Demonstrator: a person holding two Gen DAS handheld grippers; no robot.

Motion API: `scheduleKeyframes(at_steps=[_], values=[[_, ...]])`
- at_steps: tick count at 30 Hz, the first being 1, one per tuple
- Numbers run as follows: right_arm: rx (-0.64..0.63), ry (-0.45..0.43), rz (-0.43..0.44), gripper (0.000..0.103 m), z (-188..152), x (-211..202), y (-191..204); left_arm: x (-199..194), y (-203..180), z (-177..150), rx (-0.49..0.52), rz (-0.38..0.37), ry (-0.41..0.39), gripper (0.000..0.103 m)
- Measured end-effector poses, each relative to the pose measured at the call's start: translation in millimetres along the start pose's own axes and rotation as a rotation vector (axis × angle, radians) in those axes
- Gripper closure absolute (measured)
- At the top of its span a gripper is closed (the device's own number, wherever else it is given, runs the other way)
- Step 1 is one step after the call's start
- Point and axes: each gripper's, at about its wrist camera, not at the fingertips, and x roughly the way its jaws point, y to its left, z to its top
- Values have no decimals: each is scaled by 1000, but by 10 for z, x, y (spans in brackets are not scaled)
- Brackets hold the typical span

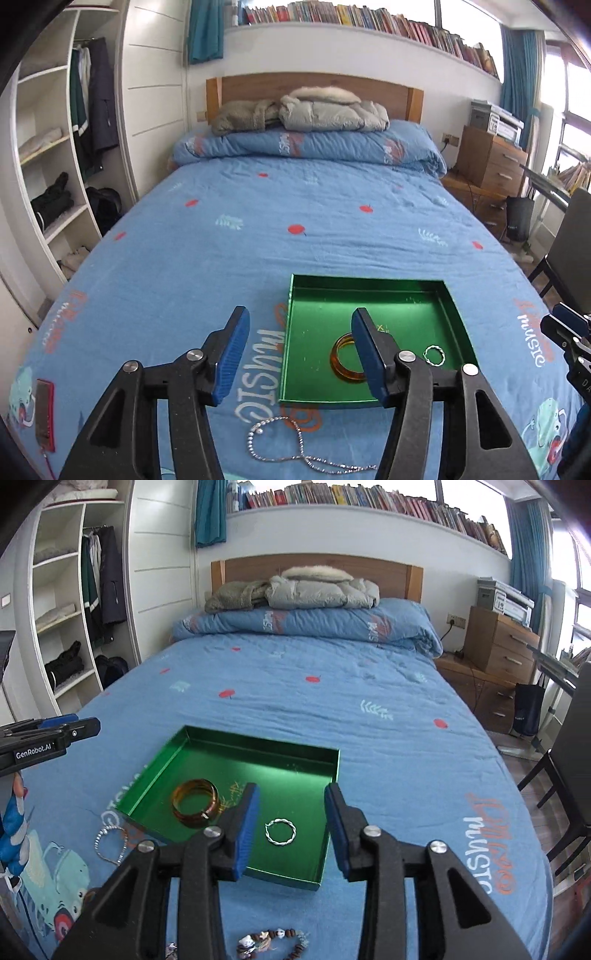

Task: Organize jewelry
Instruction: 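Withdraw both open tools from the tray back toward the jewelry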

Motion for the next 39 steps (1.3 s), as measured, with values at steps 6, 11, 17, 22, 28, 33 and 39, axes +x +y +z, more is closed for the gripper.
scheduleKeyframes(at_steps=[6, 11, 17, 22, 28, 33, 39], values=[[-15, -143, 21, 65, -15, -1233, 107, -932, 353, -229, 18, 47, -39, 41], [-19, -197, 12, 65, -358, -1995, 101, -1477, 514, -639, 32, 40, -44, 41], [15, -219, -30, 65, -767, -2636, -13, -1925, 523, -1024, 46, 21, -63, 41], [56, -234, -38, 65, -1027, -3011, -94, -2259, 462, -1220, 48, -9, -90, 41], [83, -275, -44, 65, -1195, -3375, -147, -2805, 318, -1306, 53, -31, -225, 35], [97, -286, -37, 65, -1377, -3468, -162, -2862, 165, -1477, 51, -45, -260, 29], [142, -228, -6, 65, -1650, -3150, -247, -2466, -126, -1782, 90, -82, -149, 29]])
